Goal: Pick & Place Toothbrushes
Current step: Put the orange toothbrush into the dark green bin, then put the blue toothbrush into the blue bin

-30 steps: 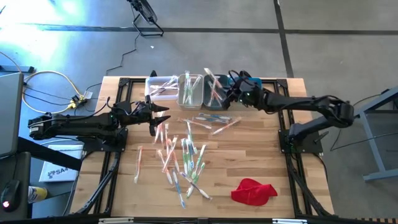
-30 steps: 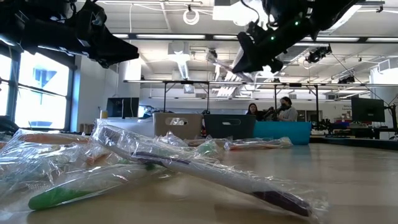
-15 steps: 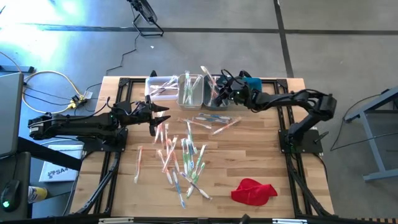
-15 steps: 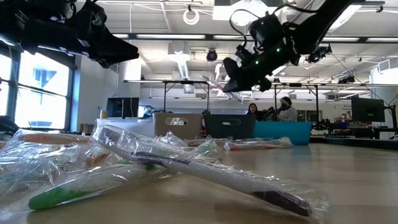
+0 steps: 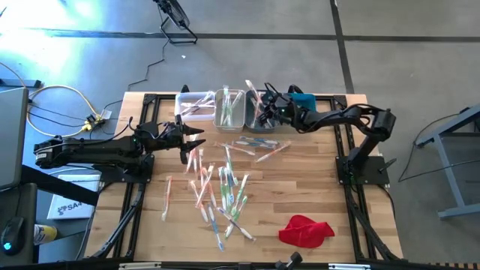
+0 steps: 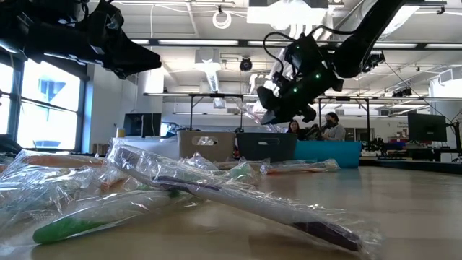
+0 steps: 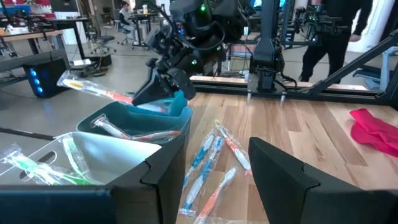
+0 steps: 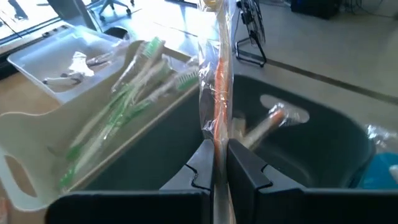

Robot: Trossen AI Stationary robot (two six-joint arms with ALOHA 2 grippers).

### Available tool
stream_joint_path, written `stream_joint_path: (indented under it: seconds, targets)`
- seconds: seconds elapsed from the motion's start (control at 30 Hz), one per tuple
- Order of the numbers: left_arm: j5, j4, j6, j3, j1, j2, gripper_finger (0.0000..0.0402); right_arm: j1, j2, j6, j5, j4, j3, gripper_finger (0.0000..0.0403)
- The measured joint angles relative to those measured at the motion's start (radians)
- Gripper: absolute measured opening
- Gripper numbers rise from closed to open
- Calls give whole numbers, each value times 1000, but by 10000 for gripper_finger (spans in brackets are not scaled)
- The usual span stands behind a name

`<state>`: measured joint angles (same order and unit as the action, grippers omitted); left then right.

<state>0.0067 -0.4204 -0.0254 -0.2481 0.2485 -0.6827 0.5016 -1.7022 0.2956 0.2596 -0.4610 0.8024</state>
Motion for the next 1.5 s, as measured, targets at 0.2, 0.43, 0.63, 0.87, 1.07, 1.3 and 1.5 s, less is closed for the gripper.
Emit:
stream_joint_path:
  seconds: [0.2,0.43,0.63,0.87,1.07,1.3,1.5]
  targets:
    - [0,0,0,0,0,0,171,5,-24,33,-1,20,0,15]
    - [0,0,0,0,0,0,171,8,-25,52,-1,63,0,15]
    - [0,0,0,0,0,0,171,8,-25,82,-33,99,0,15]
    - [0,0,0,0,0,0,171,9,-25,83,-30,111,0,15]
    - [0,0,0,0,0,0,171,9,-25,82,-24,112,0,34]
    - [0,0,0,0,0,0,171,9,-25,93,-23,111,0,109]
    - [0,0,0,0,0,0,171,9,-25,69,-23,108,0,145]
